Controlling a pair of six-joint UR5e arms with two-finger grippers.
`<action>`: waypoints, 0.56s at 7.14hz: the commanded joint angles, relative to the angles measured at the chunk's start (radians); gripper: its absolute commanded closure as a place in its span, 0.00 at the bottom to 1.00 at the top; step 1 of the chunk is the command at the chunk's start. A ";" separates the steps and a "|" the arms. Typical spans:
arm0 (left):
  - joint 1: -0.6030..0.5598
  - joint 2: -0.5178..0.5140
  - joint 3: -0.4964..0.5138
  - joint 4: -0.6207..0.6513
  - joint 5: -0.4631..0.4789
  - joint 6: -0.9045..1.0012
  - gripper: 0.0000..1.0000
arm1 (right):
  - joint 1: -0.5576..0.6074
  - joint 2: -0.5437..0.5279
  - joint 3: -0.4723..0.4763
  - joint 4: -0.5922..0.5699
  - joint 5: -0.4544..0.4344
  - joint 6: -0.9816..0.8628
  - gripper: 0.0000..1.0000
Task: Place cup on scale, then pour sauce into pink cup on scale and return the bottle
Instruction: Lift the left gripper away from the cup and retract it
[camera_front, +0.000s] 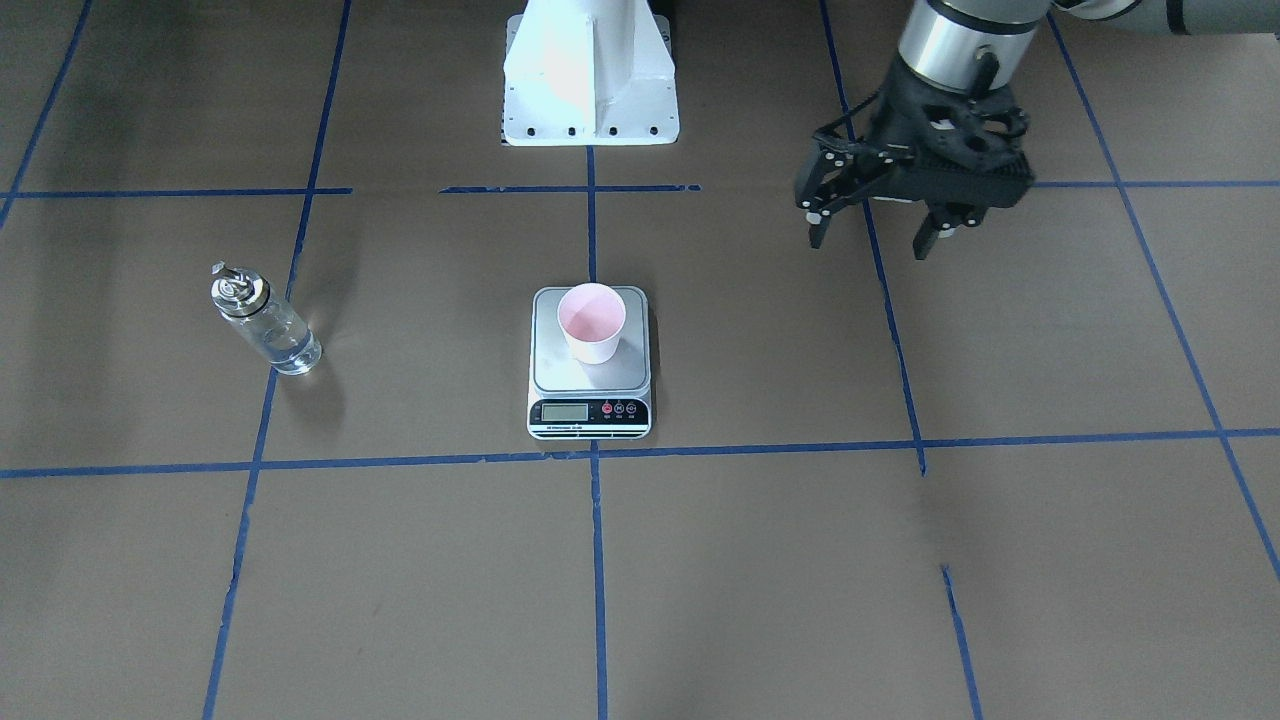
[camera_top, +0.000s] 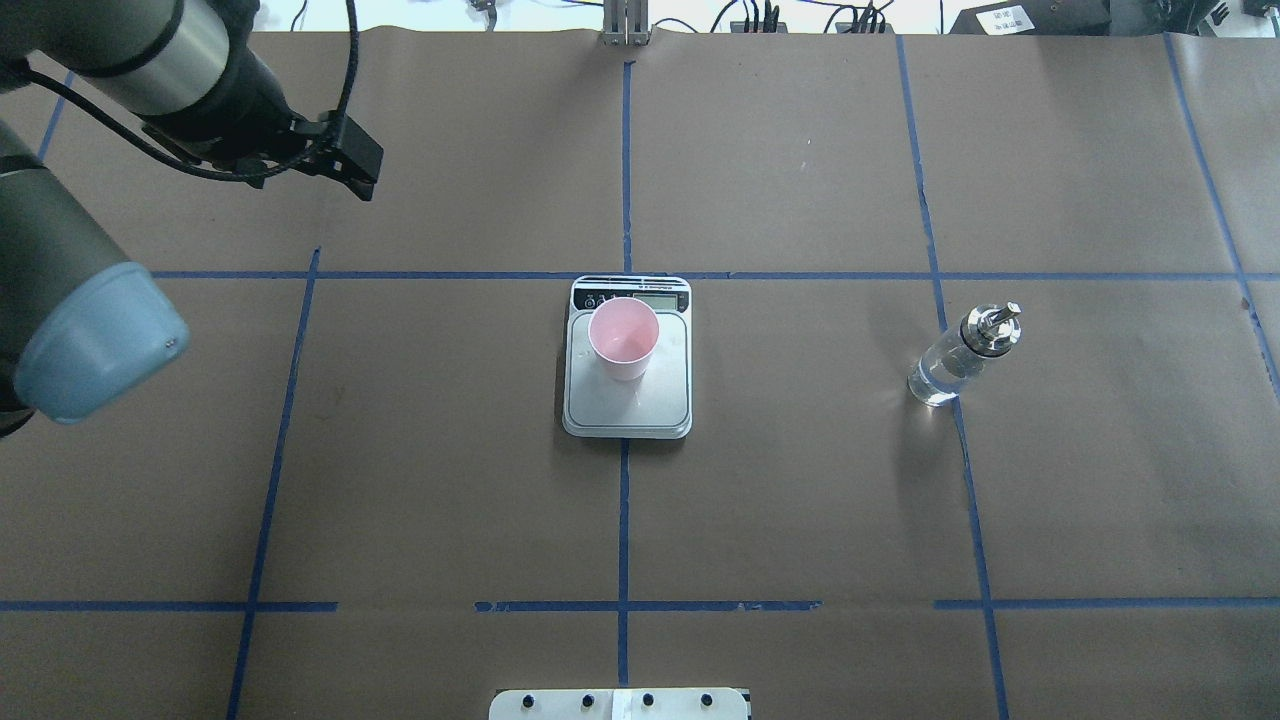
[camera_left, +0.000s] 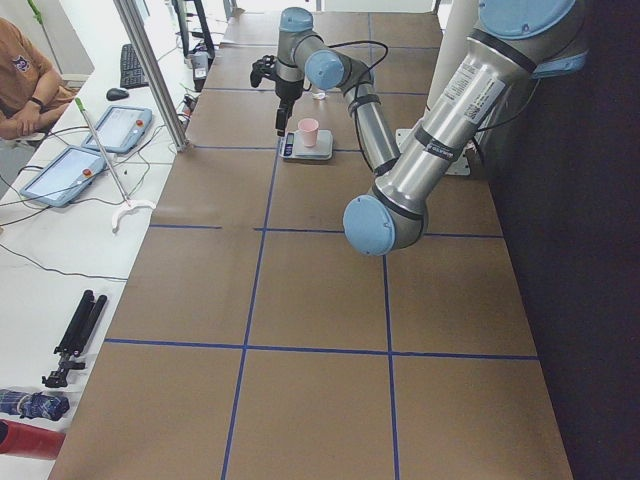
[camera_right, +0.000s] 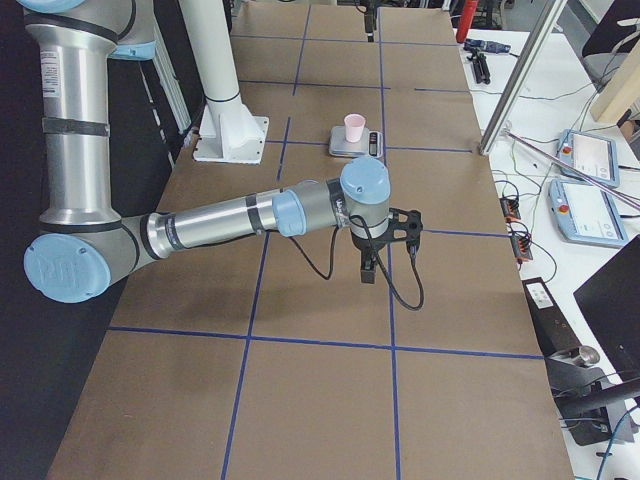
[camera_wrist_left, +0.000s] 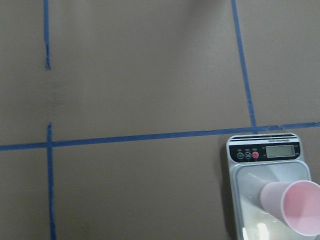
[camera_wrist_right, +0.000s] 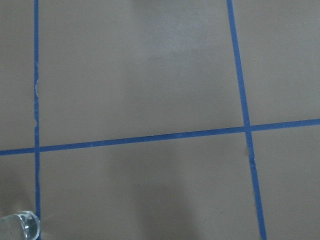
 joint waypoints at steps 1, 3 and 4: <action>-0.079 0.075 -0.041 -0.003 -0.011 0.130 0.00 | -0.063 -0.064 0.179 0.000 -0.044 0.049 0.00; -0.128 0.086 -0.035 0.001 -0.042 0.226 0.00 | -0.092 -0.106 0.273 -0.006 -0.040 0.102 0.00; -0.173 0.150 -0.034 0.006 -0.077 0.353 0.00 | -0.128 -0.118 0.309 -0.006 -0.042 0.136 0.00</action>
